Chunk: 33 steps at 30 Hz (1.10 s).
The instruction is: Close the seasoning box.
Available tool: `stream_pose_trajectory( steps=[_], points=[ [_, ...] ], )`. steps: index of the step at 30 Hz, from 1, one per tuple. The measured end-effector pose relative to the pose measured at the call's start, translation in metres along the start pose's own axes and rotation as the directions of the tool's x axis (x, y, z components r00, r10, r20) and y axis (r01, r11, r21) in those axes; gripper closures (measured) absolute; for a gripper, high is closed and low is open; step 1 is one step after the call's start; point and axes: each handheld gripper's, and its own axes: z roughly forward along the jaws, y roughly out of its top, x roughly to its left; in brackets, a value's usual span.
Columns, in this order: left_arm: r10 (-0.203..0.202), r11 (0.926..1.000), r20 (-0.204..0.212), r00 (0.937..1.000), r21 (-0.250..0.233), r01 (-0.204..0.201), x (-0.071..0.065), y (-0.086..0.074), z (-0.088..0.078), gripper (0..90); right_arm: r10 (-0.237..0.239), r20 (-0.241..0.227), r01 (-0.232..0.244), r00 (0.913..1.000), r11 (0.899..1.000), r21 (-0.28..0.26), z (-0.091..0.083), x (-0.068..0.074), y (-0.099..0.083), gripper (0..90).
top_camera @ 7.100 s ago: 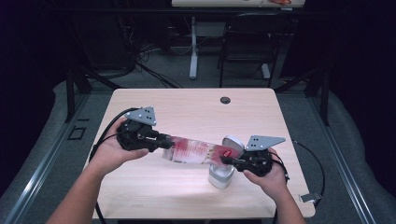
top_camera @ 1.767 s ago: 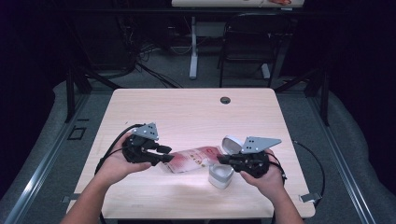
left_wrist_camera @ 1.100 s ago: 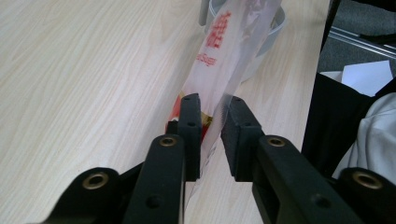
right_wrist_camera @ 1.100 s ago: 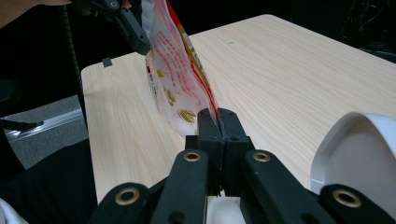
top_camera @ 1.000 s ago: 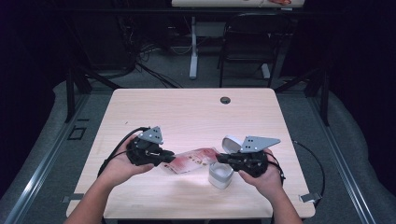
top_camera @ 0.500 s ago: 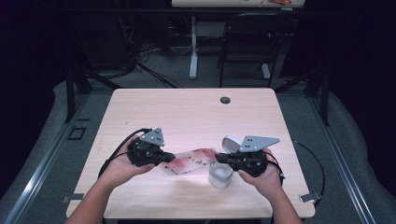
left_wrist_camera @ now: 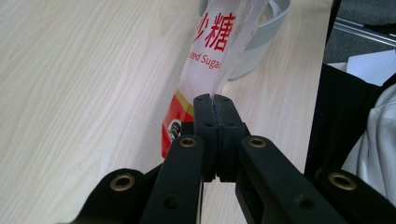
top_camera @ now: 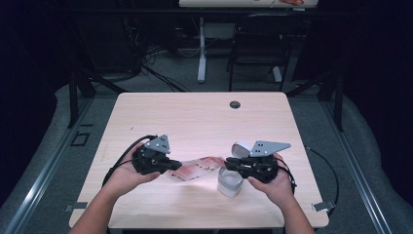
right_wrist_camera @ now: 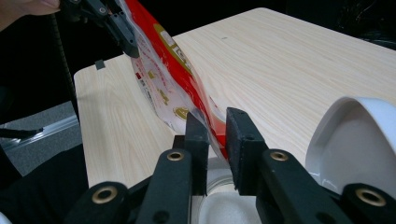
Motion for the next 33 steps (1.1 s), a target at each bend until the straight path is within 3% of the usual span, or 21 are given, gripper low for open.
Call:
stream_pose_trajectory(
  steps=[2, 5, 12, 27, 33],
  points=[
    [-0.001, 1.0000, -0.011, 0.9999, 0.002, 0.001, 0.000, -0.003, 0.001, 90.0, 0.003, 0.016, -0.003, 0.9999, 1.000, 0.007, 0.001, -0.001, -0.001, 78.7],
    [-0.010, 0.9998, -0.011, 0.9999, -0.018, 0.010, 0.003, -0.010, 0.002, 90.0, 0.012, 0.003, -0.012, 0.9999, 1.000, 0.007, 0.003, -0.002, -0.003, 81.6],
    [-0.023, 0.9986, -0.029, 0.9993, -0.047, 0.022, 0.005, -0.018, 0.001, 90.0, -0.023, 0.003, 0.023, 0.9997, 1.000, 0.020, 0.010, 0.005, 0.000, 89.9],
    [-0.056, 0.9937, -0.062, 0.9965, -0.100, 0.050, 0.014, -0.035, 0.001, 90.0, -0.075, 0.020, 0.073, 0.9970, 0.995, 0.073, 0.021, 0.013, 0.018, 90.0],
    [-0.077, 0.9882, -0.039, 0.9963, -0.136, 0.071, 0.020, -0.044, 0.007, 89.8, -0.107, 0.037, 0.102, 0.9935, 0.988, 0.115, 0.023, 0.013, 0.030, 90.0]
  ],
)
